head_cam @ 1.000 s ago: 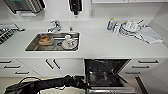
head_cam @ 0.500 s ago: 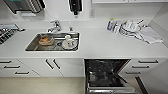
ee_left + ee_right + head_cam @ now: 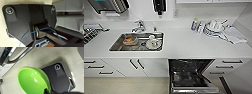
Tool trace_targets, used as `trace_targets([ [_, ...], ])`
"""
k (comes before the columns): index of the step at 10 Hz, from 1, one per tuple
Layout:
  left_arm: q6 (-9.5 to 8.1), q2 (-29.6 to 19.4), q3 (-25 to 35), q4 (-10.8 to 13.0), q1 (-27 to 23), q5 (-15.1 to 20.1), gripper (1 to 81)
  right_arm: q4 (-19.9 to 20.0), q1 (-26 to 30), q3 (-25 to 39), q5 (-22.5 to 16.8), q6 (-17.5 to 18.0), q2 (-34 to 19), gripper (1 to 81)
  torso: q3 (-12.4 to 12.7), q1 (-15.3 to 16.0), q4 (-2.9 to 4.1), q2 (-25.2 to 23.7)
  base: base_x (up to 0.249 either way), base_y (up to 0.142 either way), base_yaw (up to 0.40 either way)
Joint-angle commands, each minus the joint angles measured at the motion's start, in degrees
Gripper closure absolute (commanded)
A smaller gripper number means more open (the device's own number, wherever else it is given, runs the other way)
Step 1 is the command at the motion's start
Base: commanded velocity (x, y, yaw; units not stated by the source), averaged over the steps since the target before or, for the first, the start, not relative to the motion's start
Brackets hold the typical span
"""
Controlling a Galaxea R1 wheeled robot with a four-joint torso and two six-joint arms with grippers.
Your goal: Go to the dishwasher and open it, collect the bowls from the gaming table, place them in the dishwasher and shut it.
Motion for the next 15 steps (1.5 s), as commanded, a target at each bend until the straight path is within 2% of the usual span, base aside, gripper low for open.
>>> trace_targets([
  [1,0.88,3.55,-10.72,4.4,6.91,-8.25,1.0,-0.18,10.48,6.28,-2.61,3.87,-7.19,81.1,0.0,0.0,0.0,0.0,0.0,0.0,0.0],
  [2,0.97,5.13,-14.24,4.4,8.76,-9.49,1.0,-0.18,13.2,7.87,-2.7,5.45,-8.16,81.1,0.0,0.0,0.0,0.0,0.0,0.0,0.0],
  [4,0.97,7.51,-19.33,4.4,11.13,-9.58,1.0,-0.27,17.77,8.75,-3.4,7.47,-7.74,81.1,0.0,0.0,0.0,0.0,0.0,0.0,0.0],
  [6,1.06,7.86,-19.79,4.58,13.16,-9.66,1.0,-0.18,22.43,7.7,-3.76,8.53,-4.91,81.1,0.0,0.0,0.0,0.0,0.0,0.0,0.0],
  [8,1.5,9.62,-22.69,4.58,15.52,-10.72,1.0,-0.18,26.39,5.5,-4.99,10.64,-2.28,81.1,0.0,0.0,0.0,0.0,0.0,0.0,0.0],
  [9,1.5,11.46,-26.71,4.58,16.49,-10.98,1.0,-0.27,27.89,3.4,-5.42,11.69,-0.62,81.1,0.0,0.0,0.0,0.0,0.0,0.0,0.0],
  [11,1.5,13.84,-33.67,4.66,18.52,-12.65,1.0,-0.27,31.23,-1.44,-9.47,11.78,3.96,81.1,0.0,0.0,0.0,0.0,0.0,0.0,0.0],
  [13,1.59,15.24,-37.0,4.66,20.54,-14.76,1.0,-0.18,34.83,-5.04,-10.79,13.53,7.21,81.1,0.0,0.0,0.0,0.0,0.0,0.0,0.0],
  [15,1.67,17.44,-39.56,5.98,21.59,-15.38,1.0,-0.1,38.95,-5.66,-11.57,15.47,8.01,81.1,0.0,0.0,0.0,0.0,0.0,0.0,0.0],
])
